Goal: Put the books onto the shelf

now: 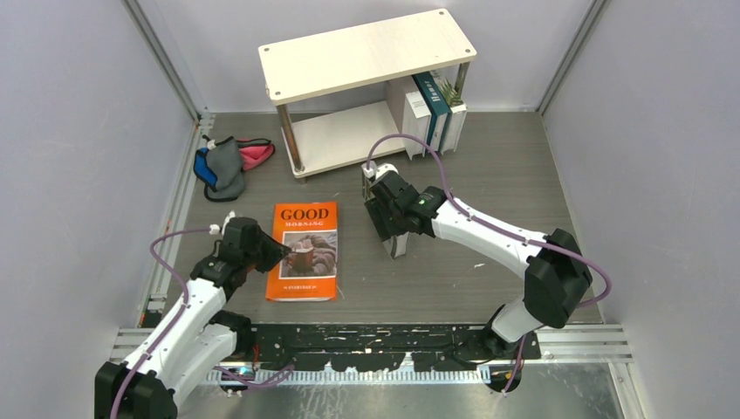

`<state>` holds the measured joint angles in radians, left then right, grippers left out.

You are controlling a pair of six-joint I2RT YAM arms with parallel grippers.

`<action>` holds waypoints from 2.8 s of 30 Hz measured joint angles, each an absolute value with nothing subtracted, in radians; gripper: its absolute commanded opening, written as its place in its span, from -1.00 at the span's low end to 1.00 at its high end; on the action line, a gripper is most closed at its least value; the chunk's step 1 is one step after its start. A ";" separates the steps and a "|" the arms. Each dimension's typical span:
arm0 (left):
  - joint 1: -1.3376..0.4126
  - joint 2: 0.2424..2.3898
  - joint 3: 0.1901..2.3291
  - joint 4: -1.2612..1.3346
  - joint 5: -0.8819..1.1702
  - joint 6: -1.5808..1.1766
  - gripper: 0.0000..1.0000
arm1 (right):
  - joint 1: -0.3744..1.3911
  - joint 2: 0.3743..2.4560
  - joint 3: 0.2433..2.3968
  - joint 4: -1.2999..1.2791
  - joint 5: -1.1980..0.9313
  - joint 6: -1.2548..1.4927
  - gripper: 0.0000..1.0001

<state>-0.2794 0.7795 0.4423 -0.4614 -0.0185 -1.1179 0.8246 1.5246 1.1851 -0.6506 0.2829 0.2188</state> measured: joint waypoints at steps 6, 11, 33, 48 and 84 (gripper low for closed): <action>-0.279 0.784 0.442 -0.461 -0.019 -1.118 -0.60 | 0.825 1.518 1.184 -0.646 0.283 0.219 0.41; -0.281 0.786 0.442 -0.461 -0.019 -1.118 -0.59 | 0.825 1.481 1.171 -0.644 0.284 0.223 0.43; -0.317 0.801 0.475 -0.464 -0.035 -1.118 -0.60 | 0.866 1.234 0.882 -0.464 0.301 0.299 0.46; -0.334 0.804 0.489 -0.479 -0.053 -1.118 -0.59 | 0.889 1.182 0.649 -0.138 0.395 0.284 0.40; -0.346 0.871 0.490 -0.467 -0.067 -1.118 -0.60 | 0.891 1.188 0.627 0.018 0.410 0.233 -0.34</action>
<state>-0.3458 0.8711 0.4904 -0.4675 -0.0673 -1.1175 0.8909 1.1877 0.6266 0.0177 0.4103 0.2329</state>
